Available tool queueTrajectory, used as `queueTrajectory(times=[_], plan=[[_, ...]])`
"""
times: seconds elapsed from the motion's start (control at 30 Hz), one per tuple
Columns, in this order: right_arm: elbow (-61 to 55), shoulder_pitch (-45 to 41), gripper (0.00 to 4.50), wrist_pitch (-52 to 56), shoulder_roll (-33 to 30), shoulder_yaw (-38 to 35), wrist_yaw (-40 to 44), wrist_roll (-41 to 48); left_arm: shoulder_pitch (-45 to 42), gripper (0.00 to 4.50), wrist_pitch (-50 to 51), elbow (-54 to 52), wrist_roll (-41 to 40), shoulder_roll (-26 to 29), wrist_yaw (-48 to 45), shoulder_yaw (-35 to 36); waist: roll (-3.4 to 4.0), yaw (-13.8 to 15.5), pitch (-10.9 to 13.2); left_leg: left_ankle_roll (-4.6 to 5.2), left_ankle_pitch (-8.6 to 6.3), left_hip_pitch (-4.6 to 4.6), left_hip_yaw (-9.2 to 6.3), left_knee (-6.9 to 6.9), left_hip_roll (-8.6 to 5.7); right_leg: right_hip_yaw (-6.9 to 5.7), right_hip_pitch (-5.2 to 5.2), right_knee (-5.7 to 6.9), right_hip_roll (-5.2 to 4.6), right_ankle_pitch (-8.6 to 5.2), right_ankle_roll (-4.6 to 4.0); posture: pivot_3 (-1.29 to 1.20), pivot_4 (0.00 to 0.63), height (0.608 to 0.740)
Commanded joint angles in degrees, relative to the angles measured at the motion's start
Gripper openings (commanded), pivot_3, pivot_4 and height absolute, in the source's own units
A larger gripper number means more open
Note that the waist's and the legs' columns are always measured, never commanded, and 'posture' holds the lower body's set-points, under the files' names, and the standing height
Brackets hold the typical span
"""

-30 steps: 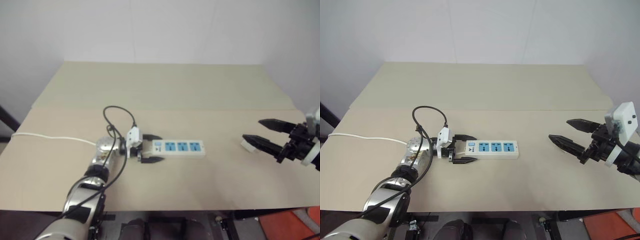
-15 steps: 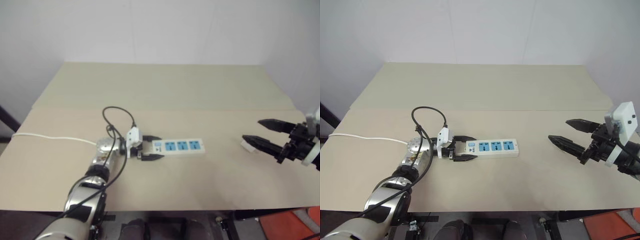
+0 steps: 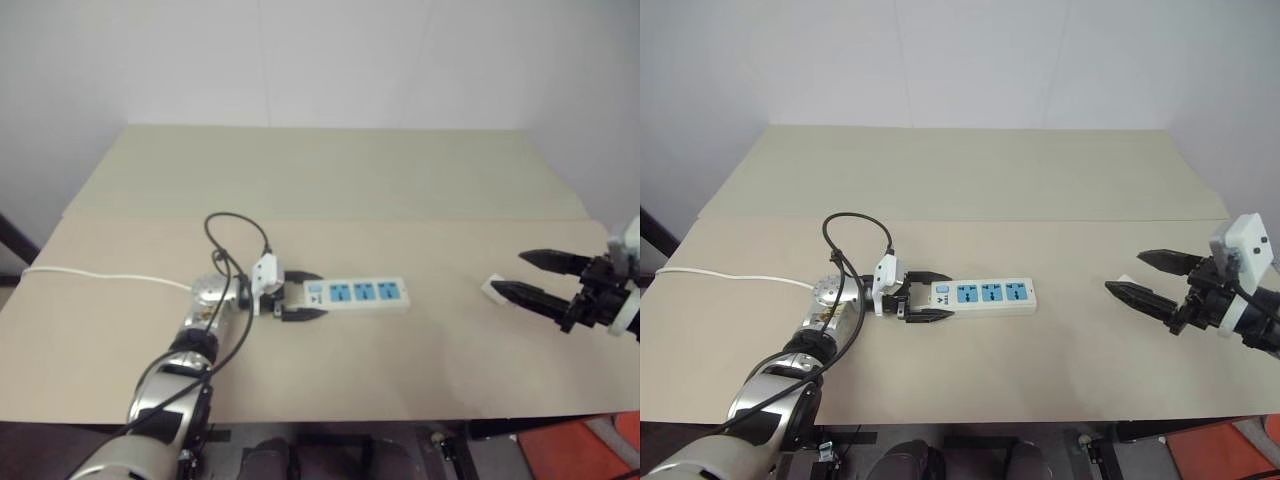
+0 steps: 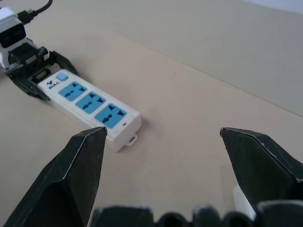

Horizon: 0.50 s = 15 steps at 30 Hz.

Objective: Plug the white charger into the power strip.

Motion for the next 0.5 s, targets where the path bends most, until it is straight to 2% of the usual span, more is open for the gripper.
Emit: queueTrajectory(times=[0.03, 0.23, 0.5], plan=[[4.66, -1.09, 4.50, -5.00, -2.59, 0.88, 2.46, -4.34, -0.17, 3.25, 0.33, -0.45, 0.61, 0.18, -0.70, -0.59, 0.00, 0.00, 0.00, 0.00, 0.00, 0.00, 0.00, 0.00, 0.00, 0.00, 0.00, 0.00, 0.00, 0.00, 0.00, 0.00, 0.150, 0.740], [17.33, -5.97, 4.50, -11.75, -5.83, 6.64, 6.42, -11.30, 0.10, 3.25, 1.05, -2.32, 0.13, 0.51, -1.71, -0.72, 0.00, -0.36, 0.00, -0.05, 0.03, -0.03, 0.02, -0.01, -0.01, 0.00, -0.05, -0.02, 0.00, 0.00, 0.01, 0.00, 0.150, 0.740], [29.70, -22.25, 4.50, -7.79, -9.94, 20.94, 6.03, -20.98, -0.64, 3.25, 2.16, -4.60, 0.40, -0.82, -2.55, -2.12, 0.00, -0.78, 0.00, -0.10, 0.06, -0.12, 0.04, 0.01, 0.00, -0.01, -0.12, -0.03, -0.02, 0.00, 0.01, 0.00, 0.150, 0.740]])
